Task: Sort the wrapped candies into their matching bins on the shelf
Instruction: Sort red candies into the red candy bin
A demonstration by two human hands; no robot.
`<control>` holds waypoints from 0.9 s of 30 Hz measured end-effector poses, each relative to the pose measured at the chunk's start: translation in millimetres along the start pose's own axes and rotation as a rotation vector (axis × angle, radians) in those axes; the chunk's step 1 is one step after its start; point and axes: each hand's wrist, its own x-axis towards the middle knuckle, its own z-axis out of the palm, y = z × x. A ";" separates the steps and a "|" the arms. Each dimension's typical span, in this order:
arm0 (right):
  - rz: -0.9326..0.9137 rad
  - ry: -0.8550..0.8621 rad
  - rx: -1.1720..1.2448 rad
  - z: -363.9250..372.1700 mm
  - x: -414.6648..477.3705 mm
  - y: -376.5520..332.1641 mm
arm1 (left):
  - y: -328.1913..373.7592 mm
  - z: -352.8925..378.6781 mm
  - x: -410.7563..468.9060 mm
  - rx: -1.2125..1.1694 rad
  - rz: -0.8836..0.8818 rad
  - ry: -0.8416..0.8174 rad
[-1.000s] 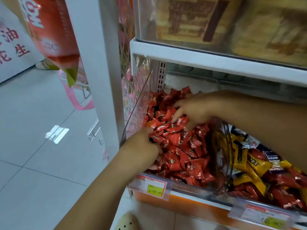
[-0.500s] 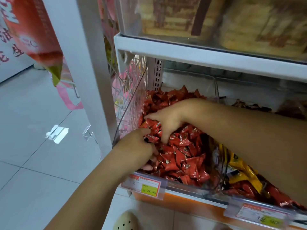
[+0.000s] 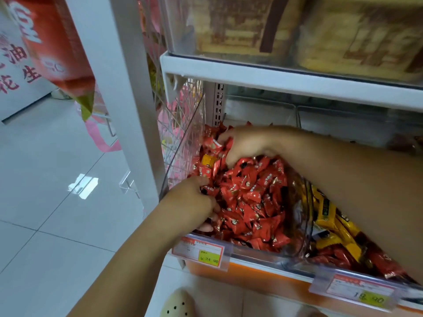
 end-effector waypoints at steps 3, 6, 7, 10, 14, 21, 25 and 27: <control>0.076 0.026 0.344 -26.4 -11.4 9.8 | -0.3 -0.7 0.4 0.003 0.001 -0.011; 0.098 0.098 0.431 -40.6 -19.3 16.1 | -0.5 -0.9 0.2 0.010 0.003 -0.016; 0.087 0.128 0.367 -43.3 -21.5 15.6 | -0.4 -0.9 0.3 0.009 0.003 -0.019; 0.031 0.194 -0.136 -47.1 -28.3 9.4 | -1.0 -1.1 0.9 0.002 -0.001 -0.024; -0.198 0.291 -0.285 -27.2 -28.8 -11.1 | -1.4 -1.3 -0.1 0.005 0.007 -0.029; -0.148 -0.057 -0.638 27.9 13.2 -15.5 | -1.3 -2.7 -0.2 0.001 0.025 -0.031; -0.164 0.035 -0.328 13.9 8.1 -9.9 | -1.5 -2.7 0.7 0.001 0.032 -0.035; -0.167 0.065 -0.203 -4.2 -6.1 -7.4 | -2.1 -2.4 1.4 -0.001 0.037 -0.036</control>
